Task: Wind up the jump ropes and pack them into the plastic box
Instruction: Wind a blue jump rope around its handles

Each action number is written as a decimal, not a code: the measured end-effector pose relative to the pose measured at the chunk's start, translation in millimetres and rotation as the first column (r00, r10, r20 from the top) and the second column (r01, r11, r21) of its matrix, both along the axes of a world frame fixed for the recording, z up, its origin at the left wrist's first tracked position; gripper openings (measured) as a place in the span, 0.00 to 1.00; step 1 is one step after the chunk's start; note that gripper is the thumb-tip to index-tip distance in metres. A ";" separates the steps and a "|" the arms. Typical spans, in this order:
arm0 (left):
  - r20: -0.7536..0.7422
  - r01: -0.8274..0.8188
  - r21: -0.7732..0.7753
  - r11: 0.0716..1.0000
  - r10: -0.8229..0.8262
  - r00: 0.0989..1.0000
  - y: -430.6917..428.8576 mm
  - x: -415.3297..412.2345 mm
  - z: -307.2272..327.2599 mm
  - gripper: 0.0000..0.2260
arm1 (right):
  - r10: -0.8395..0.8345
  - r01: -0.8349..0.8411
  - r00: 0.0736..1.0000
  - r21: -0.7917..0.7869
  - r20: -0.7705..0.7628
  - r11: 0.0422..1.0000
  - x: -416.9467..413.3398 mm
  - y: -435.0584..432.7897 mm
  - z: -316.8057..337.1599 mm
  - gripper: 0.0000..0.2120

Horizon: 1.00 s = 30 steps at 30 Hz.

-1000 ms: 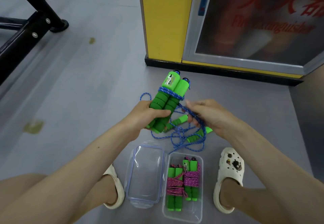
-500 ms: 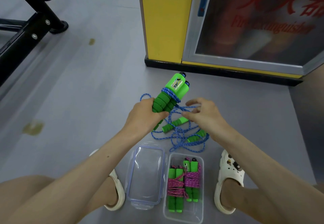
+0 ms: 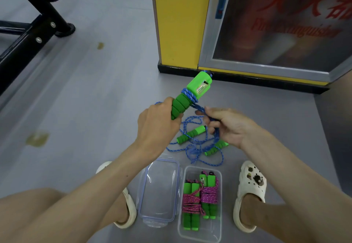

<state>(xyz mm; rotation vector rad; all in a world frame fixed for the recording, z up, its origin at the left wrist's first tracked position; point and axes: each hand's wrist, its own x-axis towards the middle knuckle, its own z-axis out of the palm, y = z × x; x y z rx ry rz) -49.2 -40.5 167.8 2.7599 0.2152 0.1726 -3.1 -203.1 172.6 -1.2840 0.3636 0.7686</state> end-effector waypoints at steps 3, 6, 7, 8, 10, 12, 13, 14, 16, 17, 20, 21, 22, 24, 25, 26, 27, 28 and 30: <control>-0.011 0.015 0.120 0.993 -0.013 1.000 -0.6 -2.1 -3.7 0.10 | 0.163 -0.154 0.985 -0.139 0.057 0.978 -7.8 5.0 -1.4 0.12; -0.020 0.033 0.210 0.977 -0.029 0.999 -2.4 -4.5 -4.1 0.12 | 0.223 -0.211 0.973 -0.161 0.057 0.964 -7.7 6.7 -2.1 0.08; -0.033 0.036 0.244 0.969 -0.028 0.999 -2.5 -4.7 -2.7 0.12 | 0.240 -0.225 0.968 -0.178 0.067 0.958 -7.1 6.7 -1.8 0.07; -0.040 0.032 0.275 0.961 -0.022 0.999 -2.1 -4.5 -2.6 0.12 | 0.256 -0.233 0.963 -0.219 0.084 0.947 -6.0 6.4 -3.2 0.05; -0.001 0.025 0.313 0.950 -0.026 1.000 -1.2 -4.8 -3.5 0.11 | 0.293 -0.243 0.948 -0.312 0.125 0.919 -5.9 5.8 -5.7 0.05; -0.020 0.061 0.356 0.933 -0.057 0.998 -2.3 -4.8 -0.4 0.15 | 0.269 -0.224 0.954 -0.285 0.132 0.932 -7.0 5.7 -6.3 0.07; -0.012 0.056 0.387 0.920 -0.056 0.998 -2.8 -4.3 -1.0 0.17 | 0.234 -0.201 0.964 -0.231 0.123 0.952 -7.8 6.0 -6.4 0.08; 0.010 0.045 0.418 0.907 -0.054 0.998 -2.9 -3.4 -4.7 0.19 | 0.204 -0.181 0.972 -0.182 0.120 0.967 -8.6 7.1 -5.9 0.09; 0.011 0.035 0.471 0.881 -0.045 0.999 -4.5 -3.3 -6.1 0.21 | 0.201 -0.174 0.969 -0.174 0.146 0.969 -10.9 9.8 -5.6 0.10; -0.005 0.040 0.493 0.869 -0.042 0.999 -6.0 -3.7 -4.4 0.22 | 0.218 -0.184 0.962 -0.200 0.166 0.962 -12.1 11.5 -5.9 0.11; -0.058 0.057 0.554 0.830 -0.030 0.998 -9.2 -6.2 -9.3 0.24 | 0.233 -0.192 0.957 -0.226 0.172 0.955 -12.9 14.2 -6.4 0.10; -0.043 0.057 0.578 0.814 -0.039 0.998 -9.5 -6.6 -10.8 0.25 | 0.211 -0.178 0.965 -0.208 0.154 0.962 -12.4 14.1 -6.2 0.10; -0.019 0.057 0.598 0.799 -0.056 0.998 -9.8 -6.8 -12.3 0.26 | 0.188 -0.162 0.973 -0.184 0.137 0.969 -12.2 14.3 -5.5 0.10; 0.051 0.038 0.648 0.761 -0.093 0.994 -11.9 -7.3 -17.3 0.25 | 0.147 -0.128 0.983 -0.159 0.114 0.979 -12.3 14.4 -5.0 0.14; 0.096 0.022 0.662 0.750 -0.113 0.989 -14.1 -8.2 -18.0 0.24 | 0.123 -0.105 0.987 -0.163 0.102 0.981 -12.7 14.5 -5.5 0.17; 0.128 0.009 0.670 0.742 -0.128 0.984 -16.2 -8.6 -19.7 0.24 | 0.091 -0.075 0.992 -0.174 0.086 0.982 -13.0 14.6 -6.8 0.19; 0.156 0.002 0.675 0.738 -0.146 0.977 -18.4 -8.7 -22.1 0.25 | 0.055 -0.042 0.996 -0.180 0.067 0.983 -13.4 14.6 -8.4 0.21; 0.174 0.006 0.676 0.737 -0.168 0.970 -19.8 -7.9 -25.4 0.25 | 0.017 -0.008 0.999 -0.178 0.049 0.984 -13.7 14.3 -10.3 0.22; 0.178 0.047 0.649 0.760 -0.212 0.961 -20.0 -4.9 -33.4 0.25 | -0.043 0.049 0.998 -0.150 0.041 0.987 -14.2 12.4 -12.9 0.22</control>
